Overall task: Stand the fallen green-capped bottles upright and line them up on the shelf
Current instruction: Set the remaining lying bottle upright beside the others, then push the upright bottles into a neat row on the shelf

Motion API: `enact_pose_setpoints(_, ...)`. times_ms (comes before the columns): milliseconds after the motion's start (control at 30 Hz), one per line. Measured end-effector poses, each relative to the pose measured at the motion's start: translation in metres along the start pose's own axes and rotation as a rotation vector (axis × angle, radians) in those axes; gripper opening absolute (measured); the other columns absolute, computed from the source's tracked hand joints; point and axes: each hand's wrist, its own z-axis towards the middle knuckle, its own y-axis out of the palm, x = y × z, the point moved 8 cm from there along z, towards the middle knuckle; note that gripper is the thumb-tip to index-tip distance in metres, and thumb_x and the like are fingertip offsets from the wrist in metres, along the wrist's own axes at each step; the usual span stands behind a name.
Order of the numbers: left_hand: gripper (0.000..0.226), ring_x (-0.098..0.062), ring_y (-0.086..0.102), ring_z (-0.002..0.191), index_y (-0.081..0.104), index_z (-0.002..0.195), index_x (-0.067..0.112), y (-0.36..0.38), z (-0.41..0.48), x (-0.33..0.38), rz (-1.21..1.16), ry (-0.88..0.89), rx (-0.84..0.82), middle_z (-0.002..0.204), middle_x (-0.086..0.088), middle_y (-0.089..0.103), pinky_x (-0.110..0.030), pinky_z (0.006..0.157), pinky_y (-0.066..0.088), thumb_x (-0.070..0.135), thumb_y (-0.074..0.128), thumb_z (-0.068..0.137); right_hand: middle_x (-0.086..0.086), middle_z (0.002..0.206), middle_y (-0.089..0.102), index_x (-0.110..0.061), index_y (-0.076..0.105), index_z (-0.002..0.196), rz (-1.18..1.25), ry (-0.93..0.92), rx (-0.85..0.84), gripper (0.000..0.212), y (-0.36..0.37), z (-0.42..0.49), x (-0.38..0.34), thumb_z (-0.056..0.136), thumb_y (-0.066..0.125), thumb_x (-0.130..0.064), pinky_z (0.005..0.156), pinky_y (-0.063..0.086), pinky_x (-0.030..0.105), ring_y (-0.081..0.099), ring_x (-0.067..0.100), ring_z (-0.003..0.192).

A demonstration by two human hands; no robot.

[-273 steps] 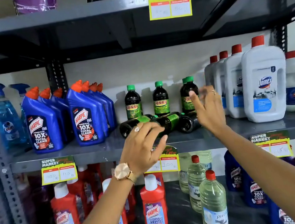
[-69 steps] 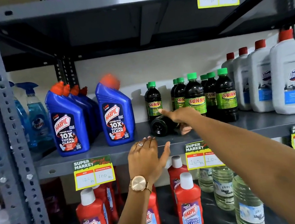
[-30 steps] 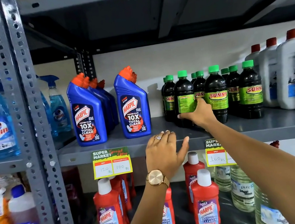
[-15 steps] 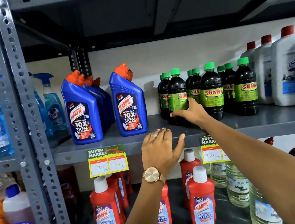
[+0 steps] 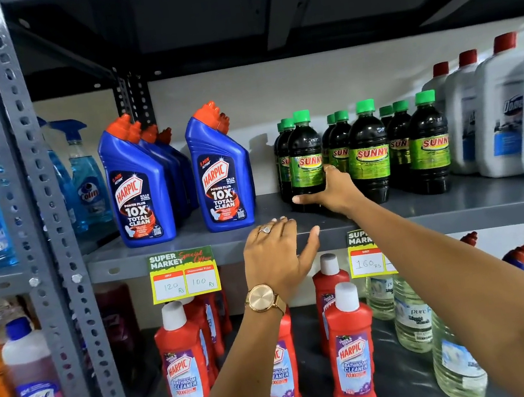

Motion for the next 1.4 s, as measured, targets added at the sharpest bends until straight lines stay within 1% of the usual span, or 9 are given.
enact_pose_setpoints(200, 0.049, -0.019, 0.071, 0.084, 0.075, 0.086, 0.011, 0.000, 0.001, 0.001, 0.005, -0.001, -0.019, 0.088, -0.004, 0.077, -0.030, 0.077, 0.053, 0.049, 0.044, 0.088, 0.015, 0.123, 0.063, -0.004, 0.046, 0.128, -0.048, 0.024, 0.037, 0.102, -0.001, -0.002, -0.003, 0.050, 0.089, -0.053, 0.096, 0.051, 0.043, 0.060, 0.032, 0.115)
enact_pose_setpoints(333, 0.050, -0.018, 0.071, 0.085, 0.075, 0.087, 0.012, 0.002, 0.001, 0.002, 0.012, -0.010, -0.037, 0.089, -0.004, 0.077, -0.029, 0.078, 0.053, 0.050, 0.043, 0.087, 0.015, 0.123, 0.062, -0.004, 0.044, 0.129, -0.066, 0.025, 0.039, 0.106, -0.002, -0.001, -0.001, 0.048, 0.088, -0.056, 0.095, 0.052, 0.041, 0.060, 0.032, 0.115)
enact_pose_setpoints(700, 0.049, -0.017, 0.071, 0.085, 0.075, 0.085, 0.014, 0.004, 0.002, 0.001, 0.002, -0.069, -0.037, 0.088, -0.002, 0.077, -0.029, 0.078, 0.053, 0.051, 0.042, 0.086, 0.013, 0.120, 0.067, -0.005, 0.053, 0.128, 0.012, -0.021, 0.004, 0.088, -0.001, 0.003, 0.003, 0.057, 0.090, -0.042, 0.098, 0.049, 0.038, 0.061, 0.029, 0.114)
enact_pose_setpoints(900, 0.049, -0.021, 0.064, 0.062, 0.068, 0.072, 0.017, 0.003, 0.006, -0.003, -0.017, -0.176, -0.070, 0.065, 0.001, 0.069, -0.031, 0.061, 0.048, 0.052, 0.038, 0.089, 0.013, 0.129, 0.061, -0.006, 0.046, 0.133, 0.081, 0.015, -0.024, 0.096, -0.001, 0.001, 0.004, 0.056, 0.091, -0.040, 0.100, 0.046, 0.035, 0.056, 0.028, 0.123)
enact_pose_setpoints(1033, 0.048, -0.028, 0.062, 0.060, 0.063, 0.067, 0.019, 0.004, 0.014, -0.004, 0.058, -0.224, -0.183, 0.061, -0.003, 0.065, -0.027, 0.051, 0.032, 0.056, 0.042, 0.089, 0.013, 0.130, 0.060, -0.005, 0.046, 0.131, 0.105, 0.063, -0.031, 0.096, -0.006, -0.007, 0.002, 0.057, 0.089, -0.048, 0.096, 0.047, 0.035, 0.057, 0.029, 0.121)
enact_pose_setpoints(1133, 0.049, -0.033, 0.064, 0.071, 0.063, 0.074, 0.019, 0.010, 0.033, -0.007, 0.123, -0.202, -0.306, 0.074, -0.008, 0.068, -0.030, 0.053, 0.031, 0.059, 0.040, 0.088, 0.011, 0.126, 0.062, -0.003, 0.053, 0.131, 0.141, 0.078, -0.010, 0.089, -0.032, -0.021, 0.007, 0.062, 0.085, -0.051, 0.095, 0.049, 0.033, 0.060, 0.026, 0.116)
enact_pose_setpoints(1200, 0.048, -0.034, 0.064, 0.079, 0.062, 0.084, 0.016, 0.016, 0.048, -0.009, 0.120, -0.197, -0.354, 0.085, -0.010, 0.069, -0.034, 0.059, 0.040, 0.061, 0.044, 0.087, 0.004, 0.101, 0.072, -0.009, 0.070, 0.105, 0.189, 0.036, 0.120, 0.058, -0.070, -0.033, 0.018, 0.064, 0.085, -0.048, 0.088, 0.055, 0.036, 0.067, 0.020, 0.093)
enact_pose_setpoints(1267, 0.051, -0.033, 0.064, 0.088, 0.051, 0.101, 0.011, 0.033, 0.059, -0.008, -0.051, -0.270, -0.447, 0.097, -0.012, 0.066, -0.036, 0.067, 0.046, 0.058, 0.057, 0.083, 0.002, 0.085, 0.069, -0.013, 0.068, 0.088, 0.190, 0.031, 0.282, 0.044, -0.112, -0.044, 0.035, 0.064, 0.085, -0.045, 0.076, 0.055, 0.034, 0.064, 0.018, 0.078)
enact_pose_setpoints(1400, 0.109, -0.035, 0.042, 0.128, 0.004, 0.143, 0.000, 0.068, 0.066, -0.013, -0.447, -0.601, -0.663, 0.143, -0.022, 0.036, -0.039, 0.104, 0.039, 0.044, 0.077, 0.074, 0.017, 0.122, 0.052, 0.000, 0.047, 0.122, -0.029, 0.217, 0.176, 0.087, -0.127, -0.037, 0.065, 0.059, 0.089, -0.044, 0.099, 0.045, 0.044, 0.053, 0.031, 0.116)
